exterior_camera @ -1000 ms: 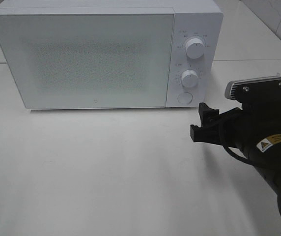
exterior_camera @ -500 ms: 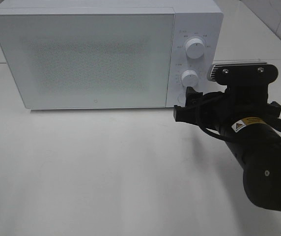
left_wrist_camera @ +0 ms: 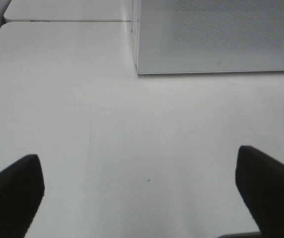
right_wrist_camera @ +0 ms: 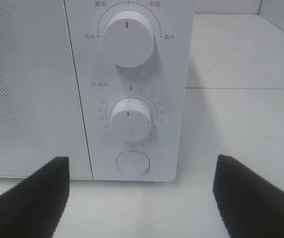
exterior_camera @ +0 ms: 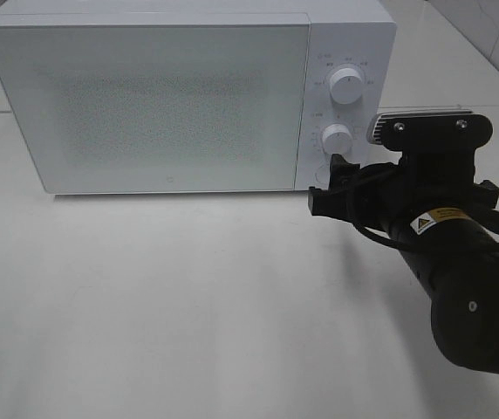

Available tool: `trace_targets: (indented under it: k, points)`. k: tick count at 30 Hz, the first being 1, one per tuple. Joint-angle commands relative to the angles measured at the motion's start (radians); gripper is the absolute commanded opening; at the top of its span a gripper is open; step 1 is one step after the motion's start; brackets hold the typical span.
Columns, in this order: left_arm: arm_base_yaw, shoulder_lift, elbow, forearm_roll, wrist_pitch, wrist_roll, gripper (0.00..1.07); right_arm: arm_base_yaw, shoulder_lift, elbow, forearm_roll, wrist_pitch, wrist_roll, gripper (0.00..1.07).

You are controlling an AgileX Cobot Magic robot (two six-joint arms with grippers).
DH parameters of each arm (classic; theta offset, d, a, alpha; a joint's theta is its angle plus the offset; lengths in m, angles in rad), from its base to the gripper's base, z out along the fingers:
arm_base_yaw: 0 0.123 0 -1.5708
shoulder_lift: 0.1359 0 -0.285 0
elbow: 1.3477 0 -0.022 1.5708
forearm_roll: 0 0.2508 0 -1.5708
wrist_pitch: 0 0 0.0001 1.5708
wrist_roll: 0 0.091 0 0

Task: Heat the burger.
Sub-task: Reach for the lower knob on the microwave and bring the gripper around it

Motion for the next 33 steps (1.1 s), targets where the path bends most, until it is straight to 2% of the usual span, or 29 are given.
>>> trace_targets:
  k: [1,8,22,33]
  points:
    - [0.001,-0.027,0.006,-0.009,-0.004,-0.002,1.03,-0.022,-0.002,-0.009,-0.018,-0.145,-0.004,0.76]
    - [0.001,-0.027,0.006,-0.009,-0.004,-0.002,1.03,-0.058,0.019,-0.05,-0.048,-0.143,-0.006,0.77]
    - [0.001,-0.027,0.006,-0.009,-0.004,-0.002,1.03,-0.067,0.211,-0.232,-0.066,-0.144,-0.026,0.76]
    - [0.001,-0.027,0.006,-0.009,-0.004,-0.002,1.03,-0.15,0.287,-0.324,-0.127,-0.114,-0.038,0.76]
